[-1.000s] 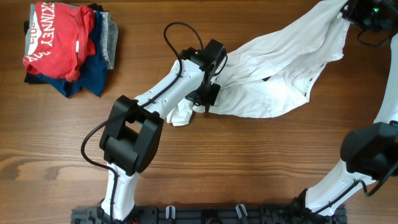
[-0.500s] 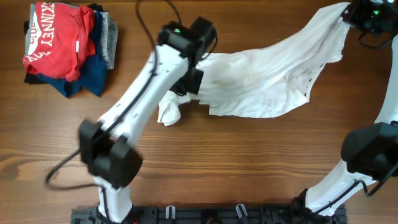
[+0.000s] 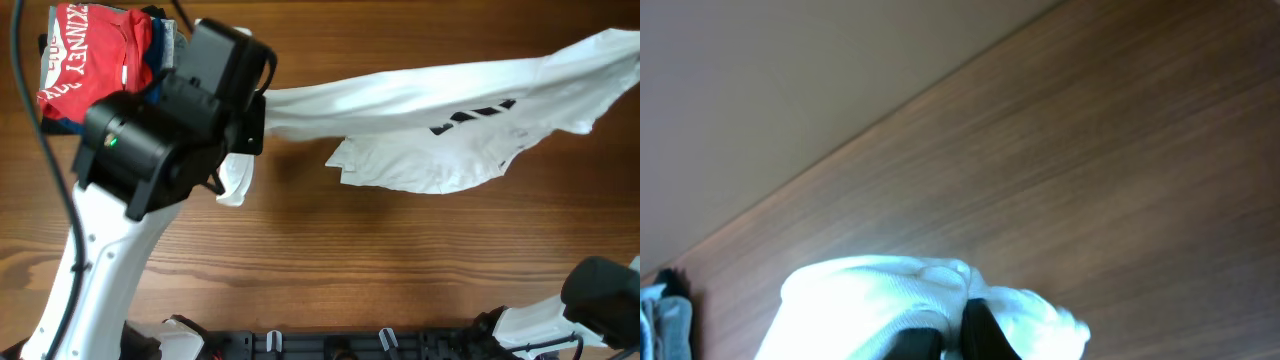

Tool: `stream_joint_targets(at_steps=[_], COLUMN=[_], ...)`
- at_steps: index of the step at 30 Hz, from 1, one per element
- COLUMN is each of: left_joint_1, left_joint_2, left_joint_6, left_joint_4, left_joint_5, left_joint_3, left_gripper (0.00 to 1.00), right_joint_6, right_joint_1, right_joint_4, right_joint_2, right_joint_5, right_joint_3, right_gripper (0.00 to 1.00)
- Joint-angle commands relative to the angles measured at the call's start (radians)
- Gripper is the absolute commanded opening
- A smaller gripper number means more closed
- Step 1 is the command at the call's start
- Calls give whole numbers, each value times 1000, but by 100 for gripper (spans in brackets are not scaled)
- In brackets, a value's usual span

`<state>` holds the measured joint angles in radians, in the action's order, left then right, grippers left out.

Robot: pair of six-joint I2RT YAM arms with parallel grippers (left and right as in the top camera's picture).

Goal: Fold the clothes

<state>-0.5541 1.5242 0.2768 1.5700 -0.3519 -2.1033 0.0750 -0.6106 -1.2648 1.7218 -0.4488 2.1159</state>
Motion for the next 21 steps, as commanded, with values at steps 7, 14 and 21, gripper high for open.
stream_joint_targets(at_steps=[7, 14, 21], left_joint_1=[3, 58, 168], left_joint_2=[142, 389, 623], left_joint_6=[19, -5, -59], left_joint_4=[66, 114, 40], left_joint_5=[-4, -4, -4], left_joint_3=[-8, 12, 24], left_gripper=[4, 4, 4], right_joint_6=[-99, -101, -102], right_joint_1=[0, 2, 26], right_joint_4=[-34, -41, -36], right_joint_2=[12, 131, 226], right_joint_5=[-13, -13, 9], right_joint_3=[5, 4, 4], right_gripper=[4, 4, 4])
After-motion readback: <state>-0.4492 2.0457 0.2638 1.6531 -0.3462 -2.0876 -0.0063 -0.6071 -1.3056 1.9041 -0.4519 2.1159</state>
